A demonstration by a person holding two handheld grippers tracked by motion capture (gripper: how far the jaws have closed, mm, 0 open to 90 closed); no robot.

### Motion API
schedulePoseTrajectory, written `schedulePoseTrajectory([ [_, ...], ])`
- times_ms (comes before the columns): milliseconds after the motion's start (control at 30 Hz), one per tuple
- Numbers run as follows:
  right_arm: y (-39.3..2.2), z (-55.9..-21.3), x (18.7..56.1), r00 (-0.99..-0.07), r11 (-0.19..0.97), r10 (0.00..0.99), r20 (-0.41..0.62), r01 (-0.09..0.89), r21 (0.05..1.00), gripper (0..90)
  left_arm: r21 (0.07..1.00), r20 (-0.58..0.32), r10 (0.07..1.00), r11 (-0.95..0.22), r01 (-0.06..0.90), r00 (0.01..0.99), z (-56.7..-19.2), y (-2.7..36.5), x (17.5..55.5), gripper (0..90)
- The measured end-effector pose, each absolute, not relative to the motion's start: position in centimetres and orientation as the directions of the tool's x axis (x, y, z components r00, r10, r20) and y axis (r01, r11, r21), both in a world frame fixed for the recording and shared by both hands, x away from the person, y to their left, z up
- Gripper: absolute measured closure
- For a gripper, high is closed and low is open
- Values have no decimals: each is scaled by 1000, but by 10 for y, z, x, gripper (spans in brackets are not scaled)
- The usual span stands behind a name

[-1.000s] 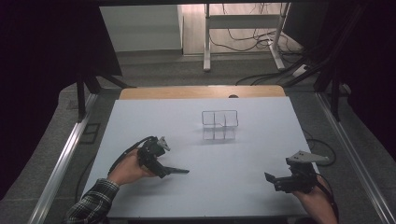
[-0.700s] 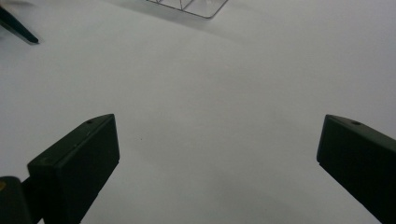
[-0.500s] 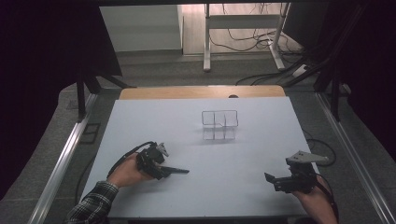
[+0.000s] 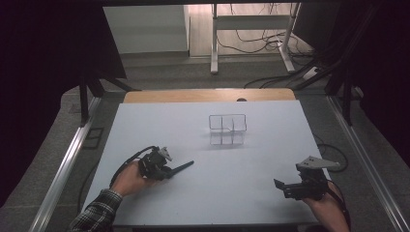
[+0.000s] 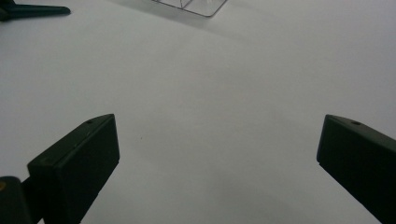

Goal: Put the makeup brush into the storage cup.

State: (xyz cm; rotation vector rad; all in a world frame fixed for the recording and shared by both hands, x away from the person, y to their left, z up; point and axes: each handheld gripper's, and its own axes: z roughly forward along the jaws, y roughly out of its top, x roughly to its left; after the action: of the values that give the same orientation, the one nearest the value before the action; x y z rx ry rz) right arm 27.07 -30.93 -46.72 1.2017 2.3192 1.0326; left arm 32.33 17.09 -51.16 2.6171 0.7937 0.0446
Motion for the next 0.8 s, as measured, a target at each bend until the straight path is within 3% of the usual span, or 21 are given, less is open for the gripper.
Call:
schedulePoseTrajectory([
  [400,-309,-467,271,-588,380,808,37,568,730,0,479,-113,559,-693,538,821,-498,174,320,737],
  [800,-309,-466,270,-589,376,807,38,562,736,0,559,-97,515,-680,474,852,-478,168,310,737],
])
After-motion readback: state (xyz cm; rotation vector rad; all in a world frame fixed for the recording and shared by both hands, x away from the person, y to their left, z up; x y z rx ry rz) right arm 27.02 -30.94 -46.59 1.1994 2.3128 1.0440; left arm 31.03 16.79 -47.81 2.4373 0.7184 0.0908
